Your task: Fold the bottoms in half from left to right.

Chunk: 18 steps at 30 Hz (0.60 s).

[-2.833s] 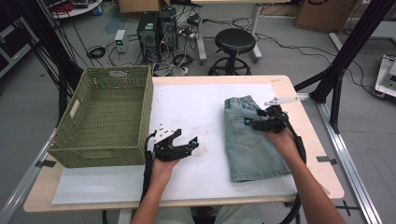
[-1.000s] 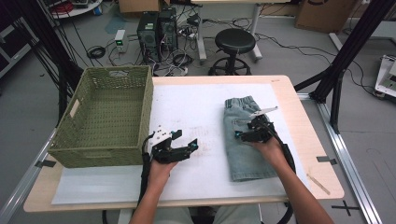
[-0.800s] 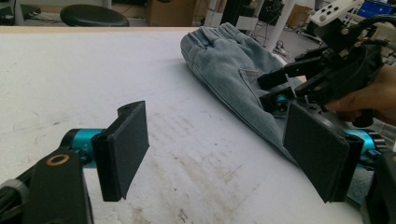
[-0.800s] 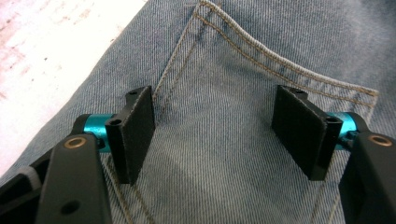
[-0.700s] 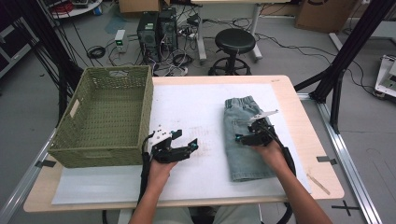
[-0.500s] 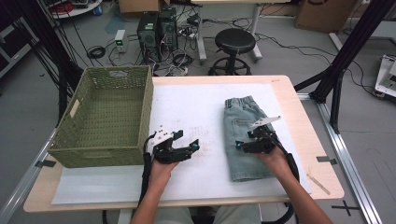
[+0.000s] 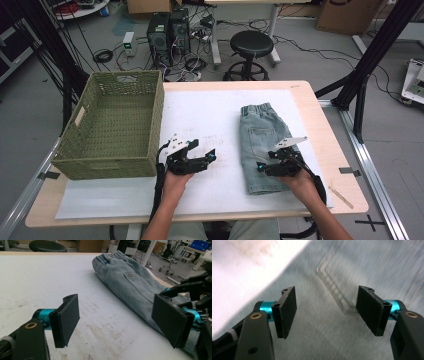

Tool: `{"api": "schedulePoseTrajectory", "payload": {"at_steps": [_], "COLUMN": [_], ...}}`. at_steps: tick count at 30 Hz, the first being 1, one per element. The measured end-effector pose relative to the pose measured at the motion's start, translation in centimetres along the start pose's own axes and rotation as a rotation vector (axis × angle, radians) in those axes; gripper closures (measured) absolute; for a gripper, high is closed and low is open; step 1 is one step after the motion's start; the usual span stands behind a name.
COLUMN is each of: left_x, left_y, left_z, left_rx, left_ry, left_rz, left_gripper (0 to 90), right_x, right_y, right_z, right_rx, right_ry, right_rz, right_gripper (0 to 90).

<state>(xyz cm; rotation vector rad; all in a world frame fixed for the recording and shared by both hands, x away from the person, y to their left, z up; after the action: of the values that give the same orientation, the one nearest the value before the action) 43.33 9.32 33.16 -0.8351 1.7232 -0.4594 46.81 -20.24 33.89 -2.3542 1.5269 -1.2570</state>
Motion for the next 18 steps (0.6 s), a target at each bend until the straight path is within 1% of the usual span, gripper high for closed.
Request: {"api": "schedulePoseTrajectory", "payload": {"at_steps": [3,4,6,8,10,11,13,15,16,18], "left_x": [0.2,0.2,0.3,0.3,0.3,0.4,0.6,0.7,0.7,0.7], "left_y": [-0.1,-0.2,-0.2,-0.3,-0.4,-0.4,-0.5,-0.6,-0.6,-0.7], "left_z": [0.0,0.0,0.0,0.0,0.0,0.0,0.0,0.1,0.1,0.1], "left_rx": [-0.006,-0.005,-0.004,-0.009,-0.009,-0.011,-0.012,-0.017,-0.017,-0.017], "left_ry": [-0.007,-0.005,-0.003,-0.004,-0.004,-0.005,-0.006,-0.011,-0.009,-0.005], "left_rz": [0.003,0.003,0.003,0.004,0.004,0.005,0.008,0.011,0.010,0.010], "left_gripper": [22.5,22.5,22.5,22.6,22.5,22.5,22.5,22.5,22.6,22.5], "right_x": [-0.5,-0.7,-1.3,-2.2,-3.0,-3.2,-3.3,-3.4,-3.6,-4.0], "right_y": [-0.1,0.0,0.5,0.9,0.7,0.4,-0.1,-0.1,0.1,0.3], "right_z": [0.4,0.4,0.4,0.6,0.9,1.1,1.5,1.5,1.5,1.6], "right_rx": [0.003,0.000,0.000,0.016,-0.004,-0.018,-0.024,-0.006,0.005,0.007], "right_ry": [0.019,0.019,0.022,0.058,0.090,0.104,0.103,0.111,0.114,0.119], "right_rz": [0.010,-0.001,-0.048,-0.067,-0.070,-0.059,-0.055,-0.049,-0.053,-0.083], "right_gripper": [28.6,28.6,28.6,28.9,29.1,29.0,28.9,29.0,29.0,29.3]}}
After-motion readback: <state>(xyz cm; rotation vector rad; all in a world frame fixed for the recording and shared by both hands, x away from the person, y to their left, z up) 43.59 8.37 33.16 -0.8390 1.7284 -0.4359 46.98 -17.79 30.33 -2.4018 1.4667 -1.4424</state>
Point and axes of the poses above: each handheld gripper's, and its own axes: y roughly backward along the jaws, z roughly out of its underside, x roughly to its right, the point moved 4 cm from there along -y, roughly forward along the jaws, and after that the axes turned 6 degrees about -y, right-handed, at the moved point
